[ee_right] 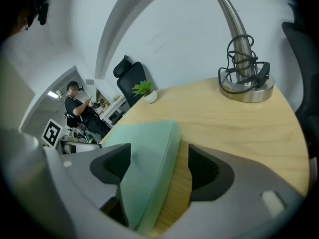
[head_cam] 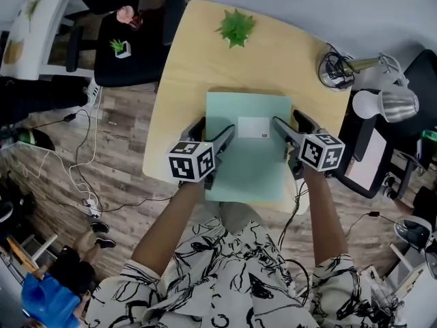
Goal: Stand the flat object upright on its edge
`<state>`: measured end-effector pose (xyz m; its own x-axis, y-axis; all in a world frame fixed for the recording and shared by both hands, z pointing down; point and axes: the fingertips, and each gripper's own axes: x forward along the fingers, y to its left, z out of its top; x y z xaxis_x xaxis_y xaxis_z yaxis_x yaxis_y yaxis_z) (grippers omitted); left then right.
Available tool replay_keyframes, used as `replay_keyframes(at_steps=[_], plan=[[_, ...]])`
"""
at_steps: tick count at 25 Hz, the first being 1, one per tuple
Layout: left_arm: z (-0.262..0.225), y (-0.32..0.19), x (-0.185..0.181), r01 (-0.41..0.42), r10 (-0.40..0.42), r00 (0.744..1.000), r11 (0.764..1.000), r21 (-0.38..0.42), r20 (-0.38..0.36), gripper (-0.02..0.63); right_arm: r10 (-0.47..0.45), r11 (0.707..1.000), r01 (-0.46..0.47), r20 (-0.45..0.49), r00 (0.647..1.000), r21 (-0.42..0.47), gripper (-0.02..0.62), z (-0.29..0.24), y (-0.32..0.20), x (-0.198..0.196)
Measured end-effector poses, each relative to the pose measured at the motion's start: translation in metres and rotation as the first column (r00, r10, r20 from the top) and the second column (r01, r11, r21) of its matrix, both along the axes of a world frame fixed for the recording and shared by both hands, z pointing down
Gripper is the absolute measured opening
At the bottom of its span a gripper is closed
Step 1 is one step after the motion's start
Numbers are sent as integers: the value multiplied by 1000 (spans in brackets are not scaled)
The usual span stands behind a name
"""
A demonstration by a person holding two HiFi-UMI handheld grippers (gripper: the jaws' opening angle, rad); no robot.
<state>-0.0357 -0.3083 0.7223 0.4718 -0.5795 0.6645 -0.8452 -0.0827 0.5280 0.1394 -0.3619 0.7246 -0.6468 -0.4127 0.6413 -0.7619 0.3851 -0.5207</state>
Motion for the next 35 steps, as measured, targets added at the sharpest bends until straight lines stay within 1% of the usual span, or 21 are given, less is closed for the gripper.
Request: replay_keyframes(at_steps=[4, 6, 7, 9, 14, 16, 22, 27, 30, 35], plan=[[7, -1, -1, 23, -23, 1000, 999, -25, 0, 370, -6, 999, 7, 25, 1000, -32, 362, 6, 1, -3], [9, -1, -2, 36, -35, 999, 999, -29, 1, 362, 1, 998, 3, 68, 998, -65, 337, 8, 3, -6], [10, -1, -3, 39, -39, 999, 999, -29, 5, 360, 11, 996, -3, 94, 996, -84, 309, 8, 5, -8], [11, -1, -3, 41, -40, 999, 999, -29, 15, 353, 29, 995, -16, 123, 992, -103, 298, 9, 5, -10], [9, 0, -3, 26, -26, 1000, 999, -46, 3, 353, 29, 996, -18, 115, 993, -92, 288, 4, 6, -10], [3, -1, -4, 13, -13, 1000, 999, -36, 5, 351, 25, 997, -17, 112, 993, -74, 287, -3, 6, -10], [-33, -10, -7, -31, 28, 999, 998, 56, 44, 347, 41, 999, -44, 117, 992, 23, 282, -42, 3, -13], [-76, -20, -14, -65, 52, 995, 986, 153, 85, 347, 47, 987, -64, 117, 992, 150, 279, -89, -3, -19], [-104, -23, -17, -94, 73, 992, 972, 215, 102, 345, 52, 967, -79, 117, 992, 241, 279, -122, -3, -22], [-153, -27, -19, -138, 98, 986, 937, 322, 137, 342, 60, 917, -104, 125, 990, 385, 276, -176, 2, -23]])
